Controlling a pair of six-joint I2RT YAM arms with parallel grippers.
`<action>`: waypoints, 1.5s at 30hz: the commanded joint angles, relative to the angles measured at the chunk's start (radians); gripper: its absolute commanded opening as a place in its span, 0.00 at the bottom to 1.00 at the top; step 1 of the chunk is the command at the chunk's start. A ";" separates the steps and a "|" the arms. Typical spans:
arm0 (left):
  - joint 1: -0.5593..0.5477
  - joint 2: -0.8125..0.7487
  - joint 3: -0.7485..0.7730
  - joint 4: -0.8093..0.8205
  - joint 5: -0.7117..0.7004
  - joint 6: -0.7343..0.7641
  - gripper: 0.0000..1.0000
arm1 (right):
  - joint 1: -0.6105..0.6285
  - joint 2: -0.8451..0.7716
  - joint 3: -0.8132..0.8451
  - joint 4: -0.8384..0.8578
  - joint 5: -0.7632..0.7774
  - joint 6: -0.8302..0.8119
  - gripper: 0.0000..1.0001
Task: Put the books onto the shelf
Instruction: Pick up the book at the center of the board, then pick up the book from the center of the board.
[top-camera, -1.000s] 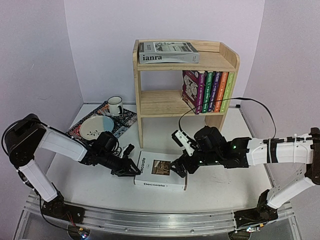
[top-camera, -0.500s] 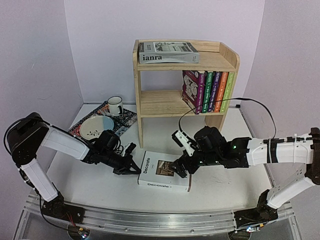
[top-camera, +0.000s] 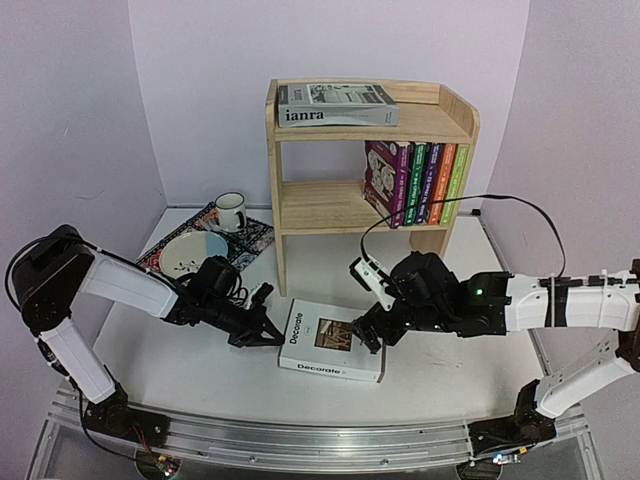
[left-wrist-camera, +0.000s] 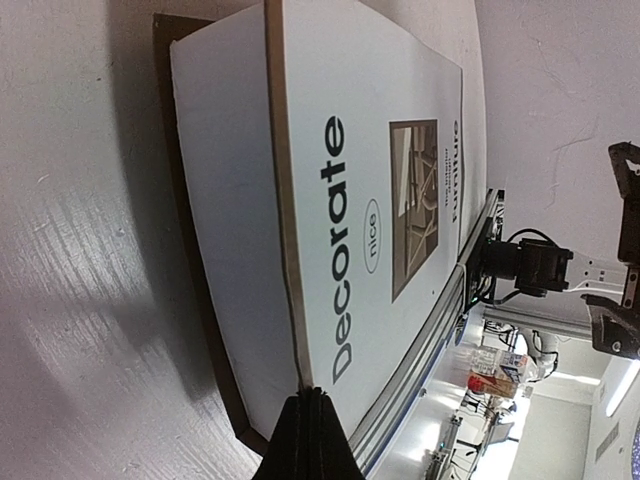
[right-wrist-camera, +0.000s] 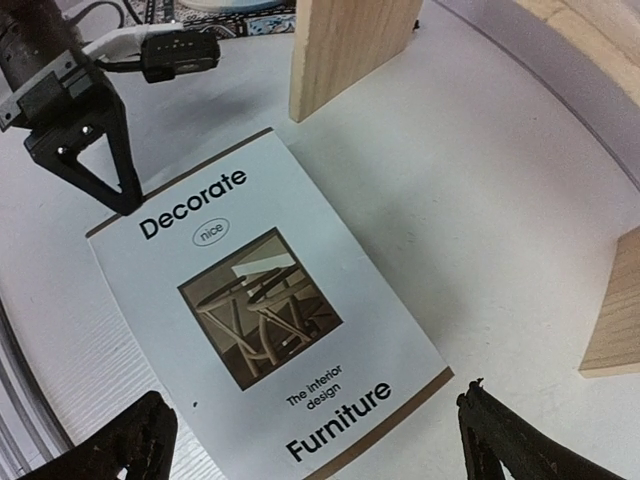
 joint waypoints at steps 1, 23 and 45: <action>-0.004 -0.058 0.038 0.009 0.025 -0.016 0.00 | 0.002 -0.049 0.048 -0.040 0.130 -0.033 0.98; -0.004 -0.045 0.050 0.008 0.068 -0.051 0.00 | 0.215 0.084 0.110 -0.186 0.266 -0.269 0.98; -0.002 -0.034 0.053 0.008 0.083 -0.050 0.00 | 0.454 0.494 0.192 -0.022 0.686 -0.342 0.98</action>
